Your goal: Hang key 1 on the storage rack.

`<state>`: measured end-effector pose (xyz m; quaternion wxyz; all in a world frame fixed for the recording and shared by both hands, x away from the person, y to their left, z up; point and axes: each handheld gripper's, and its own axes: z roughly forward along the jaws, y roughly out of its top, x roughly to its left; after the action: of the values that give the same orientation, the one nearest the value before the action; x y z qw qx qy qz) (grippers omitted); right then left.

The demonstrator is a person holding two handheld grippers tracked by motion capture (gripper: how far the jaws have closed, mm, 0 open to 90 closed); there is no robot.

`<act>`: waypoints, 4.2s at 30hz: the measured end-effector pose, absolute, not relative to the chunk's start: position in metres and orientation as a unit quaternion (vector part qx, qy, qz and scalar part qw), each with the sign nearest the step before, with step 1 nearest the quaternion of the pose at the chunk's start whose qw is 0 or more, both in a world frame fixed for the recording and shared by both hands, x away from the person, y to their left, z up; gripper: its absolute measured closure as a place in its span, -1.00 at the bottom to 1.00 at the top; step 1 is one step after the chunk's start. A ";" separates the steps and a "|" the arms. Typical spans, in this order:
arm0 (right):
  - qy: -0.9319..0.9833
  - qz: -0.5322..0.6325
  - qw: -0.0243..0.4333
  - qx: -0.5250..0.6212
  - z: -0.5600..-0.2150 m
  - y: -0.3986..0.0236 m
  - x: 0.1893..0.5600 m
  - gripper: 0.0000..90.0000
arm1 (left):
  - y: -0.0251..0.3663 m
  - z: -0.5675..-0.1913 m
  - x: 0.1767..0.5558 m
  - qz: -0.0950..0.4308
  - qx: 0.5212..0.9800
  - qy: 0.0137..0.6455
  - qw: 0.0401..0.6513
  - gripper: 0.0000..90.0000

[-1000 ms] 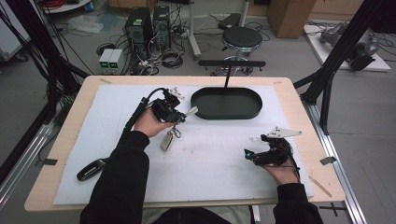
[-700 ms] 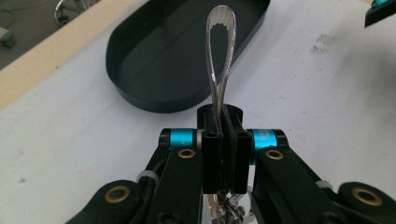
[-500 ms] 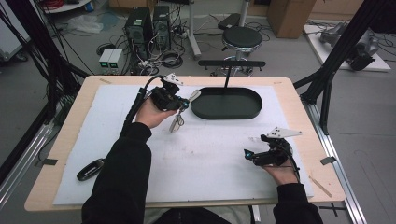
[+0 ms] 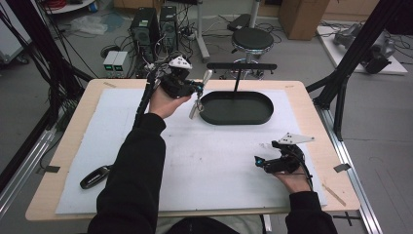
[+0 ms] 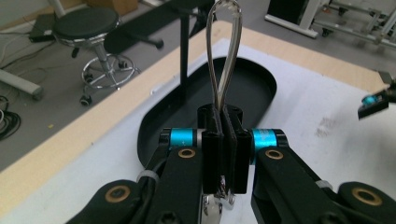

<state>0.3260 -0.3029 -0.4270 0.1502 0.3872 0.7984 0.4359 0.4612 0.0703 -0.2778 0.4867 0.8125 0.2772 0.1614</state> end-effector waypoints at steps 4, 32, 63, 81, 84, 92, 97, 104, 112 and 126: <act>0.801 0.437 0.151 0.381 -0.427 -0.301 0.326 -0.98 | 0.068 -0.267 0.465 0.172 0.806 0.277 0.494 0.92; 0.789 0.456 0.154 0.383 -0.423 -0.302 0.330 -0.98 | 0.066 -0.245 0.495 0.221 0.771 0.299 0.517 0.93; 0.786 0.467 0.142 0.378 -0.422 -0.299 0.334 -0.98 | 0.031 -0.235 0.528 0.217 0.762 0.296 0.533 0.92; 0.787 0.470 0.139 0.375 -0.423 -0.299 0.336 -0.98 | 0.012 -0.242 0.546 0.250 0.773 0.316 0.490 0.92; 0.787 0.469 0.137 0.376 -0.422 -0.298 0.336 -0.98 | 0.010 -0.242 0.549 0.257 0.777 0.317 0.480 0.92; 0.789 0.468 0.139 0.373 -0.423 -0.298 0.336 -0.98 | 0.004 -0.247 0.559 0.278 0.769 0.331 0.470 0.92; 0.789 0.468 0.140 0.372 -0.423 -0.298 0.336 -0.98 | 0.006 -0.248 0.566 0.289 0.750 0.356 0.477 0.92; 0.792 0.464 0.138 0.372 -0.423 -0.297 0.335 -0.98 | 0.016 -0.249 0.571 0.257 0.742 0.374 0.494 0.88; 0.793 0.464 0.140 0.369 -0.422 -0.296 0.332 -0.98 | 0.020 -0.246 0.564 0.263 0.753 0.368 0.478 -0.32; 0.795 0.461 0.140 0.369 -0.422 -0.296 0.332 -0.98 | 0.046 -0.248 0.547 0.227 0.764 0.353 0.490 -0.86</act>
<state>0.3323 -0.2955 -0.4223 0.1397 0.3690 0.7951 0.4606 0.5470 0.0463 -0.2476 0.4904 0.7636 0.3532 0.2272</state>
